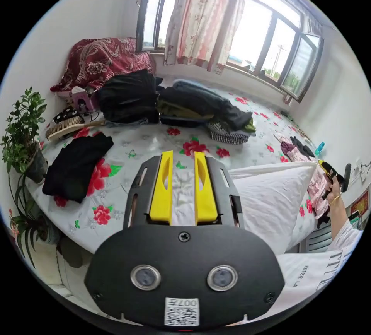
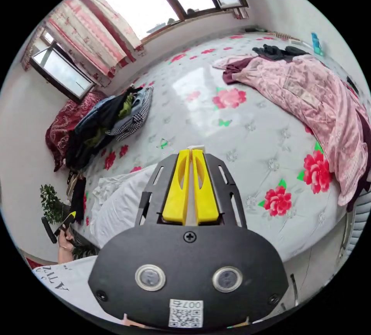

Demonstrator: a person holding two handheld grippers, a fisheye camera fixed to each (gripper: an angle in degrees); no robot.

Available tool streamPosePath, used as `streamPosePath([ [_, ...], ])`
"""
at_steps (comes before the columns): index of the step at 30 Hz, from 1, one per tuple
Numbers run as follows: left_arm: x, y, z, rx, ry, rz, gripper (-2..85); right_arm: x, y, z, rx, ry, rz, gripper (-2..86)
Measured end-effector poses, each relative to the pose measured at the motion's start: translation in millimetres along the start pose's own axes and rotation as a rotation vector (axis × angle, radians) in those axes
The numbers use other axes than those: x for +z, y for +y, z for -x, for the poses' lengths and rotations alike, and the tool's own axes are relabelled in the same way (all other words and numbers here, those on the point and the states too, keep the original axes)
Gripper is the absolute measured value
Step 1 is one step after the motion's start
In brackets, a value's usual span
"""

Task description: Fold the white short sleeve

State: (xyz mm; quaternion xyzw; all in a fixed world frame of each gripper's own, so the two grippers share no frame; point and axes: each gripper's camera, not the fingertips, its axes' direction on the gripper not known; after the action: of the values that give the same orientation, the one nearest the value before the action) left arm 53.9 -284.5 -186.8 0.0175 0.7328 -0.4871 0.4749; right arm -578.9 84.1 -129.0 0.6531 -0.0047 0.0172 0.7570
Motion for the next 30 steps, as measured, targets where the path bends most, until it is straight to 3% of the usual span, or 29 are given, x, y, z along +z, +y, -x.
streamPosePath([
  [4,74,70,-20,-0.052,0.002,0.304,7.8,46,30,-54,0.147,0.068,0.176,-0.3],
  [8,100,82,-32,-0.08,0.021,0.38,7.4,58,36,-50,0.078,0.088,0.243,-0.3],
  [12,134,61,-40,-0.013,-0.074,0.427,4.0,71,35,-26,-0.052,0.119,0.305,-0.3],
  [20,192,-52,-27,0.033,-0.21,0.539,-0.7,86,55,28,-0.177,-0.059,0.454,-0.3],
  [23,181,-111,-24,-0.047,-0.161,0.449,-0.8,90,69,68,-0.321,-0.114,0.527,-0.3],
  [25,152,-144,-30,-0.048,-0.099,0.283,-0.7,89,72,90,-0.378,-0.179,0.536,-0.3],
  [30,105,-137,-36,-0.013,-0.144,0.1,1.7,93,56,95,-0.352,-0.296,0.544,-0.3],
])
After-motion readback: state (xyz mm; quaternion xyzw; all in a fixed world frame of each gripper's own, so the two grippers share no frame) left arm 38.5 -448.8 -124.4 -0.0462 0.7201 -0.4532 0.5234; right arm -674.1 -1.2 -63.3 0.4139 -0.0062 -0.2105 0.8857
